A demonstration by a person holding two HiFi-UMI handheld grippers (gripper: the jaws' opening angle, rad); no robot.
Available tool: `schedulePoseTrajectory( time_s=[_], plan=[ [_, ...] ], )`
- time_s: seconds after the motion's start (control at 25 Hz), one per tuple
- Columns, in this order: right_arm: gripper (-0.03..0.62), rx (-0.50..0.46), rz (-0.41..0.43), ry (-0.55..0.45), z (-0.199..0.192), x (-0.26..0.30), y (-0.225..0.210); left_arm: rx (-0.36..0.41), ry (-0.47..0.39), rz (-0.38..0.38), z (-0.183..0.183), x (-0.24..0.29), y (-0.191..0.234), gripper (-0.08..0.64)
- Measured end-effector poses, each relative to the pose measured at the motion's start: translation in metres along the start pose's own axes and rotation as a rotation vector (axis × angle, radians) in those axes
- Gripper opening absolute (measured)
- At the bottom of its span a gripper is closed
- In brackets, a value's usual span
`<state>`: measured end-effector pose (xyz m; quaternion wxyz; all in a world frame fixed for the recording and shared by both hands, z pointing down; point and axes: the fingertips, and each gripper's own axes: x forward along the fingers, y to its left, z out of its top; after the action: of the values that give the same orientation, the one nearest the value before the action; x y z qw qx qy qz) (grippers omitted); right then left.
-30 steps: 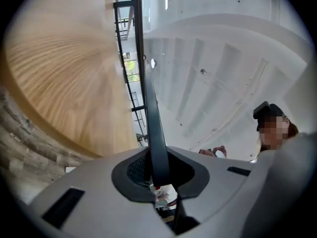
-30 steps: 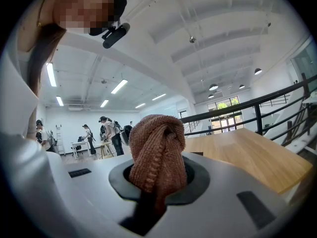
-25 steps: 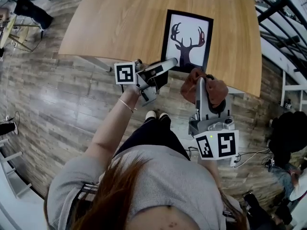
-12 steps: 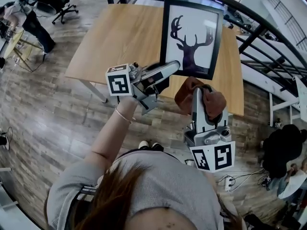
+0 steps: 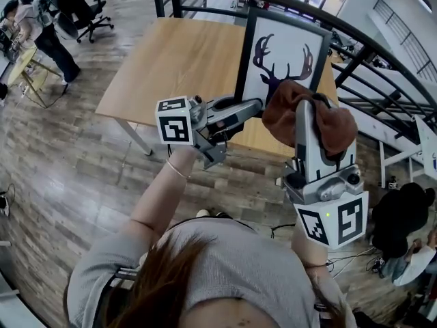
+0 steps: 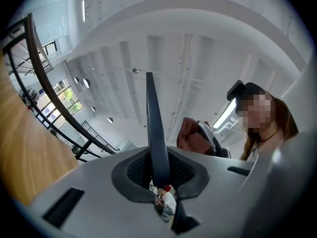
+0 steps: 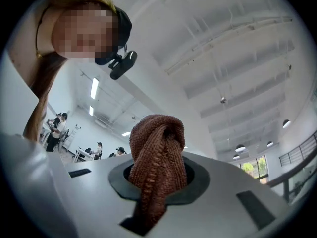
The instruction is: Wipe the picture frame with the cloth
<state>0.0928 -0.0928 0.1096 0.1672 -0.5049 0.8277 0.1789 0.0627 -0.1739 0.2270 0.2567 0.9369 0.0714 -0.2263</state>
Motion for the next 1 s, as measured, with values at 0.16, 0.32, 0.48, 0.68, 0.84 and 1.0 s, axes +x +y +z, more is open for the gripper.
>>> schedulePoseTrajectory(
  time_s=[0.16,0.32,0.48,0.68,0.84,1.0],
  plan=[
    [0.074,-0.142,0.078,-0.113,0.074,0.037,0.004,0.019,-0.006,0.013,-0.003,0.0,-0.007,0.049],
    [0.074,-0.231,0.095,-0.084,0.093,0.074,0.0,0.066,0.035,0.036,-0.012,0.003,-0.014,0.049],
    [0.074,-0.24,0.056,-0.013,0.073,0.1,-0.005,0.111,0.039,0.027,-0.013,0.003,-0.026,0.049],
    [0.074,-0.241,0.045,0.082,0.032,0.11,-0.006,0.158,0.028,0.005,-0.015,0.002,-0.032,0.049],
    [0.074,-0.222,0.049,0.127,0.007,0.104,-0.001,0.154,0.003,-0.012,-0.017,0.0,-0.033,0.049],
    [0.074,-0.208,0.056,0.163,-0.009,0.097,0.003,0.16,0.003,-0.009,-0.017,0.001,-0.031,0.049]
  ],
)
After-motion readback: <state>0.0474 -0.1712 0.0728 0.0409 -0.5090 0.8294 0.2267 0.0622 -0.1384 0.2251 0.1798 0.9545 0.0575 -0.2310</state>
